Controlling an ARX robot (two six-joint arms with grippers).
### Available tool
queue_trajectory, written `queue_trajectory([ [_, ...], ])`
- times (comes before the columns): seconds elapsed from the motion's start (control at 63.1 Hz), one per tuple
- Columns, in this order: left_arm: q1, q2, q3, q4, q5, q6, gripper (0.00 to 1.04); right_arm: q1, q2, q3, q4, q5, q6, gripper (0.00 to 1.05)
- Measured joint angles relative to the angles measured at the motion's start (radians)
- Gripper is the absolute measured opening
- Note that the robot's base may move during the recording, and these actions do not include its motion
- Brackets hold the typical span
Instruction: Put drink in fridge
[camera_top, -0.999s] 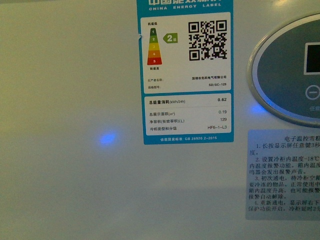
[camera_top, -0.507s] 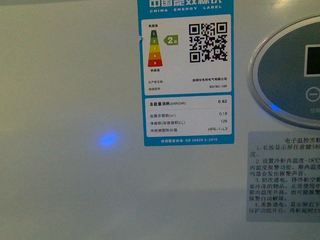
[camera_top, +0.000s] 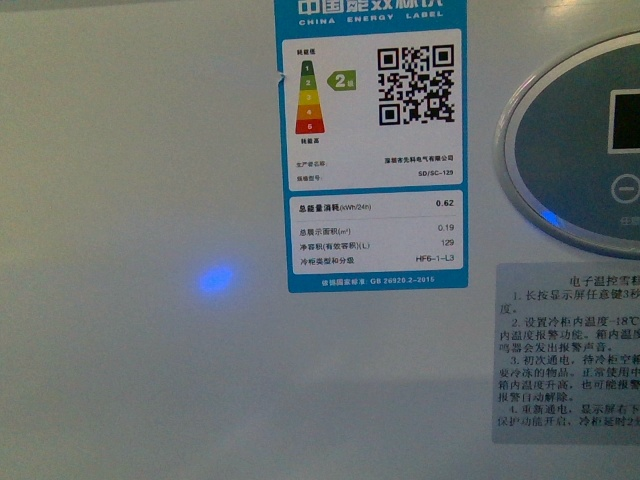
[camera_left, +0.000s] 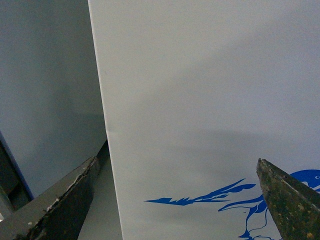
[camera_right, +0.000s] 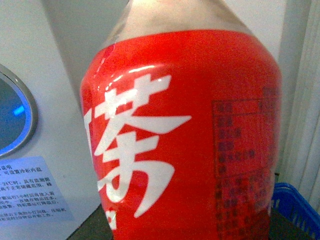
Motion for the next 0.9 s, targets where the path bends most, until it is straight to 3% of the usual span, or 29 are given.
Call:
queue_trajectory([
  [0.904, 0.0, 0.0, 0.0, 0.0, 0.0, 0.0, 0.97, 0.001, -0.003, -0.013, 0.0, 0.0, -0.009, 0.38],
])
